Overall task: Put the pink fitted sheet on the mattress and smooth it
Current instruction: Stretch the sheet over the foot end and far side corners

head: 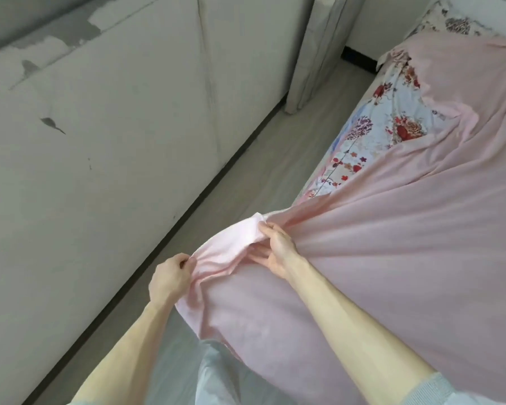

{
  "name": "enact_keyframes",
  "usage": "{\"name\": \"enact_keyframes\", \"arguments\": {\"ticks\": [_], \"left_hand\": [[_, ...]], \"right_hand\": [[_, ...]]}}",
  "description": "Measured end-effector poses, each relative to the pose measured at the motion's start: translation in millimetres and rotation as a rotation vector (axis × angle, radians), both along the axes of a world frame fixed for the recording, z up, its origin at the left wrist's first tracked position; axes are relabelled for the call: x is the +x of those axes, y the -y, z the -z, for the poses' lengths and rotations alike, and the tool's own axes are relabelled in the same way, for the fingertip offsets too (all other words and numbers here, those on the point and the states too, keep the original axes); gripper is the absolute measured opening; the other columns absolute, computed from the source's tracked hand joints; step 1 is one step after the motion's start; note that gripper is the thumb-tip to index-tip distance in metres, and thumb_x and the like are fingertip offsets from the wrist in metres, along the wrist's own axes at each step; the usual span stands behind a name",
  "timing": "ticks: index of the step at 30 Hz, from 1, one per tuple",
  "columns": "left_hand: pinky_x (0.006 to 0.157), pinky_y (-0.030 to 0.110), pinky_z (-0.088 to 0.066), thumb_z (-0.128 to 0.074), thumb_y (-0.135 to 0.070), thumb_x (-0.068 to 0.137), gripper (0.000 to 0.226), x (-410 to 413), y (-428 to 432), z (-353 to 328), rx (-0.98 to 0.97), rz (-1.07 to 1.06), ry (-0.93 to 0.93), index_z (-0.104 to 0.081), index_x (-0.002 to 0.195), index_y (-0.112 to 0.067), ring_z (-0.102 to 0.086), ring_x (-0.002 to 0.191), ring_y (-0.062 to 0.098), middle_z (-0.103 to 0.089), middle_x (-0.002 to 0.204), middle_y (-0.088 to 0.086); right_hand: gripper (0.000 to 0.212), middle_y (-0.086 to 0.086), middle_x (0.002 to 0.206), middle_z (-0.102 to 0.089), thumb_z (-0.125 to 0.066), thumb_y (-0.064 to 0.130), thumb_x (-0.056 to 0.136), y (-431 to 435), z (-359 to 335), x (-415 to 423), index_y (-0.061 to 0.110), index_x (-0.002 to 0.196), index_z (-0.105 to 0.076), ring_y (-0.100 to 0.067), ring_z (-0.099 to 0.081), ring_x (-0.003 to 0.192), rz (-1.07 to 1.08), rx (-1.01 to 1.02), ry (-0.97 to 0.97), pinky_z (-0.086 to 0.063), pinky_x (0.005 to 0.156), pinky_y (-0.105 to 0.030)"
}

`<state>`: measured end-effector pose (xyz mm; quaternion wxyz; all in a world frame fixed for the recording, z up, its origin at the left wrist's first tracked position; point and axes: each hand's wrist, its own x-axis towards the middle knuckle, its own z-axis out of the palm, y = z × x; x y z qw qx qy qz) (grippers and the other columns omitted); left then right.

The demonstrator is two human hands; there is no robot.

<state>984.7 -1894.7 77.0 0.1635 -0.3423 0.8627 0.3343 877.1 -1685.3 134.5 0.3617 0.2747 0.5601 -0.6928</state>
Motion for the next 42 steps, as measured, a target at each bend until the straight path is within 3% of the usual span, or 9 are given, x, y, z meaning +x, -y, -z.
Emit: {"name": "enact_keyframes", "arguments": {"ticks": [8,12,17,23,29,35,37,39,42], "left_hand": [[0.072,0.035,-0.043,-0.041,-0.029,0.099,0.029,-12,108,153,0.004,-0.406,0.175,-0.062,0.117,-0.017,-0.053,0.083,0.029,-0.066,0.101,0.012],[0.080,0.034,-0.043,-0.050,-0.022,0.088,0.034,-14,108,213,0.138,-0.331,0.378,-0.057,0.121,-0.014,-0.059,0.106,0.034,-0.063,0.119,0.012],[0.098,0.030,-0.042,-0.050,-0.031,0.095,0.038,-22,44,263,0.409,-0.136,0.488,-0.056,0.127,-0.012,-0.056,0.120,0.029,-0.064,0.125,0.010],[0.093,0.028,-0.037,-0.041,-0.057,0.096,0.053,-47,-53,242,0.690,-0.097,0.478,-0.048,0.134,-0.022,-0.053,0.122,0.026,-0.059,0.131,0.004],[0.094,0.034,-0.041,-0.037,-0.064,0.092,0.066,-70,-82,244,0.464,0.171,0.539,-0.051,0.127,-0.010,-0.053,0.121,0.032,-0.058,0.128,0.014],[0.080,0.035,-0.045,-0.040,-0.036,0.098,0.027,-73,-75,246,0.279,0.373,0.451,-0.051,0.089,-0.013,-0.059,0.099,0.036,-0.066,0.107,0.017],[0.071,0.034,-0.041,-0.040,-0.037,0.100,0.029,-71,-71,240,0.219,0.404,0.427,-0.048,0.085,-0.014,-0.057,0.090,0.034,-0.064,0.100,0.015],[0.069,0.033,-0.040,-0.041,-0.039,0.100,0.031,-67,-70,230,0.175,0.435,0.386,-0.047,0.080,-0.016,-0.053,0.082,0.031,-0.062,0.091,0.012],[0.067,0.033,-0.043,-0.042,-0.043,0.098,0.036,-59,-58,226,0.143,0.424,0.343,-0.051,0.078,-0.015,-0.058,0.077,0.029,-0.062,0.082,0.006]], "right_hand": [[0.037,0.005,0.129,-0.062,-0.063,0.043,0.092,68,145,-39,0.023,0.124,-0.060,-0.014,-0.053,0.125,-0.539,0.684,-0.379,-0.038,0.099,-0.023],[0.058,-0.001,0.145,-0.052,-0.046,0.060,0.086,22,199,-27,0.021,0.126,-0.061,-0.024,-0.034,0.143,-0.800,1.201,-0.682,-0.027,0.113,-0.042],[0.072,-0.003,0.162,-0.027,-0.037,0.067,0.083,-27,242,7,0.025,0.139,-0.053,-0.020,-0.006,0.153,-1.024,1.430,-0.701,-0.006,0.119,-0.052],[0.068,-0.009,0.156,-0.036,-0.050,0.053,0.087,-38,240,31,0.010,0.140,-0.049,-0.026,-0.028,0.147,-0.699,1.298,-0.856,-0.026,0.118,-0.047],[0.069,-0.011,0.138,-0.051,-0.058,0.051,0.084,-69,232,69,0.004,0.134,-0.051,-0.026,-0.046,0.128,-0.300,1.323,-0.719,-0.038,0.108,-0.039],[0.032,0.006,0.089,-0.063,-0.067,0.054,0.083,-79,221,130,0.022,0.083,-0.060,-0.023,-0.063,0.092,-0.072,1.241,-0.118,-0.050,0.082,-0.038],[0.051,0.007,0.076,-0.067,-0.058,0.071,0.079,-77,225,147,0.021,0.073,-0.062,-0.019,-0.067,0.084,-0.079,1.105,0.161,-0.053,0.075,-0.035],[0.069,0.006,0.070,-0.069,-0.050,0.084,0.073,-73,228,161,0.019,0.076,-0.070,-0.019,-0.070,0.074,0.024,0.923,0.328,-0.055,0.066,-0.032],[0.049,-0.003,0.084,-0.071,-0.064,0.060,0.086,-55,232,160,0.013,0.096,-0.068,-0.020,-0.064,0.058,0.409,0.564,0.452,-0.052,0.049,-0.029]]}}
